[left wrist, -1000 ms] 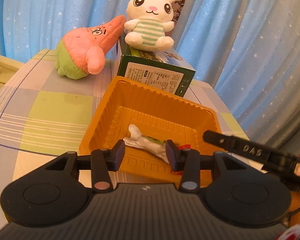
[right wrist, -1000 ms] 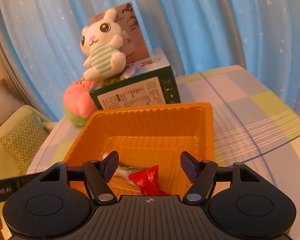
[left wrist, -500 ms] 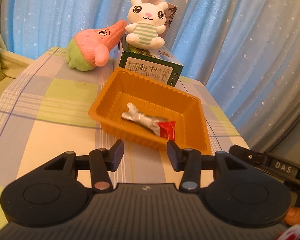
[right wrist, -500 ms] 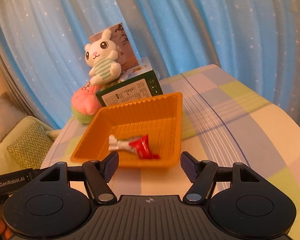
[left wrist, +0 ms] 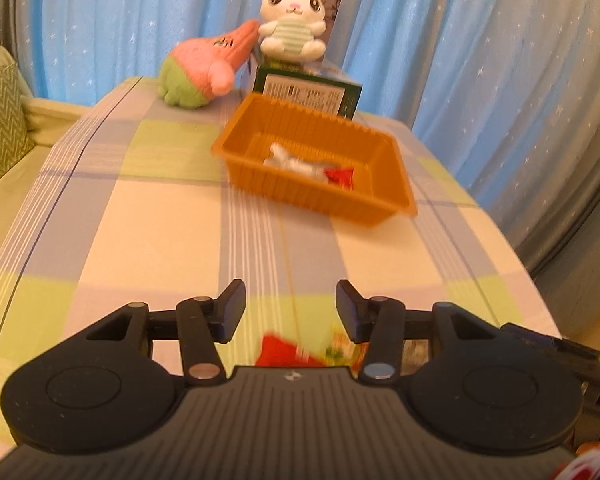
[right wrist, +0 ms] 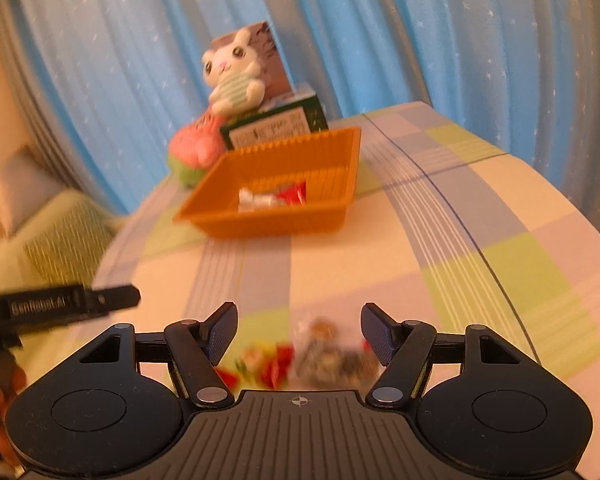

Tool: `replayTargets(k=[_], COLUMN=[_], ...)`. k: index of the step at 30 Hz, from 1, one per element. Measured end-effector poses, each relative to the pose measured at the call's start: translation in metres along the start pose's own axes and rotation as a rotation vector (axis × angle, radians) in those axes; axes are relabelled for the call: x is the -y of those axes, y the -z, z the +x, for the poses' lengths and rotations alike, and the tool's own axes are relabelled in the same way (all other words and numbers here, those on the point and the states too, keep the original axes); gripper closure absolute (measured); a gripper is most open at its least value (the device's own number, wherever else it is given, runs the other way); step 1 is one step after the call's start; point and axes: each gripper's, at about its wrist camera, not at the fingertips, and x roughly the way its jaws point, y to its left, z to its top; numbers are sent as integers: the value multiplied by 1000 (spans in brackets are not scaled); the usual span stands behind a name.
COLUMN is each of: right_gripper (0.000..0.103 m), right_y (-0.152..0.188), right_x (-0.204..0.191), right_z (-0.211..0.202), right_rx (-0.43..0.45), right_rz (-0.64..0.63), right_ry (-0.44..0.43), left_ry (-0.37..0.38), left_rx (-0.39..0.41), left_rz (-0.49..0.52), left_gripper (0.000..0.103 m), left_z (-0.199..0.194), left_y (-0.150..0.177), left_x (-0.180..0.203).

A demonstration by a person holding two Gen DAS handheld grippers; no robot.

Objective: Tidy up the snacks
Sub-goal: 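Return both tools to the pile and grasp a red-and-white candy with the right tool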

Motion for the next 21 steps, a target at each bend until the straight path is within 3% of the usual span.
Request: replayTargets(k=[8, 21], right_gripper=[35, 35], right_y=[48, 61], right_x=[-8, -25], right_z=[-9, -15], right_rx=[-71, -102], right_rz=[-48, -44], right_ry=[-5, -2], left_ry=[-52, -123], left_rx=[-36, -54], left_rz=[11, 9], left_gripper=[57, 54], left_z=[-15, -38], left_y=[40, 64], left_x=[-6, -17])
